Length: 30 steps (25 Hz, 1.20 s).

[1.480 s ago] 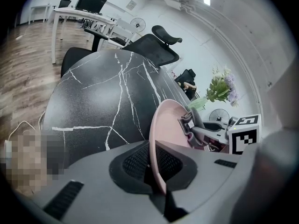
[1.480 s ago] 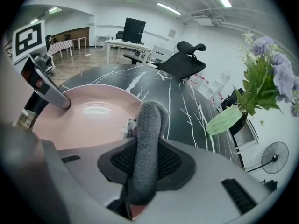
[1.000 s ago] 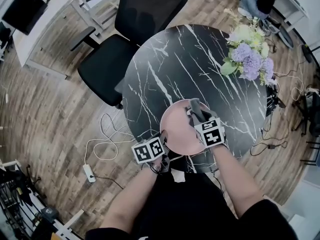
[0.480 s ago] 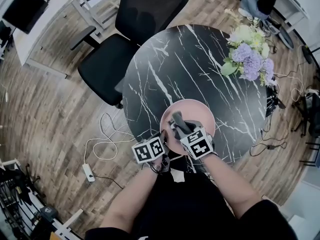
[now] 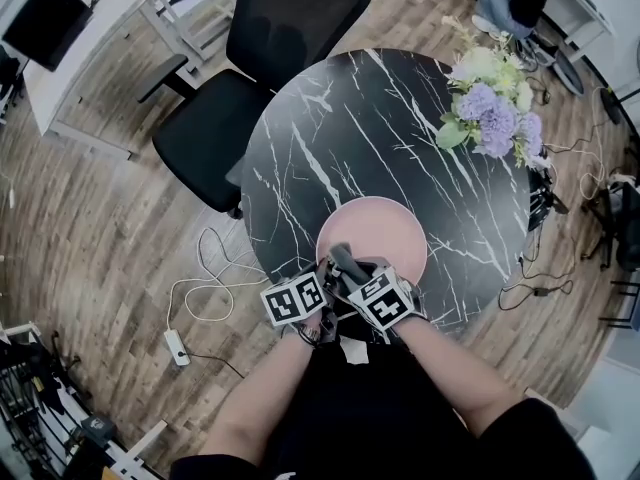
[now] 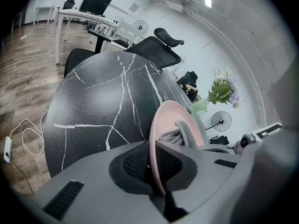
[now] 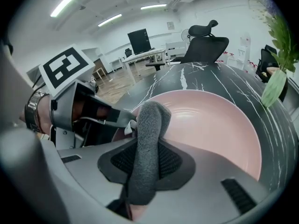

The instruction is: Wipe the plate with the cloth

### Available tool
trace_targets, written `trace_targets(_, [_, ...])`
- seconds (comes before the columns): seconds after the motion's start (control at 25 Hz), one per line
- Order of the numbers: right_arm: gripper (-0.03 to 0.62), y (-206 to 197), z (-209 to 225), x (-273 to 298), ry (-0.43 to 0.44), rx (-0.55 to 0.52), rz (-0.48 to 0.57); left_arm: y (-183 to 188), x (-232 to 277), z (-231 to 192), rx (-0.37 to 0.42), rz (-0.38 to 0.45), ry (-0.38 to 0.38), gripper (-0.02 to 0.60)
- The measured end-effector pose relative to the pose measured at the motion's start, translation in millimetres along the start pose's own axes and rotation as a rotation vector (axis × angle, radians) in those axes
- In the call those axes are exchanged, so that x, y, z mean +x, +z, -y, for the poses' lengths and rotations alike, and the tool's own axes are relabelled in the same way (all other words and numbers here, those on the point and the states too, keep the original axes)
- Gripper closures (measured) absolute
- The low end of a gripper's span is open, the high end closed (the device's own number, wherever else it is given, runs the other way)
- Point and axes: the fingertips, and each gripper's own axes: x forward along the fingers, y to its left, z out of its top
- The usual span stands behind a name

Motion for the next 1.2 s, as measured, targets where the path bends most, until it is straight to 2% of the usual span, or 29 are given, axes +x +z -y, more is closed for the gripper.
trace_targets(0.4, [0.485, -15.9, 14.5, -10.8, -0.092, -0.195, -0.080, -0.2, 0.2, 0.6, 0.012, 0.000, -0.001, 0.549])
trace_targets(0.92, [0.485, -24.2, 93.1, -35.9, -0.270, -0.140, -0.102, -0.6, 0.5, 1.4, 0.018, -0.001, -0.005, 0.549])
trace_targets(1.2, [0.485, -22.2, 131.1, -45.7, -0.383, -0.196, -0.138, -0.1, -0.1, 1.6, 0.020, -0.003, -0.011, 0.549])
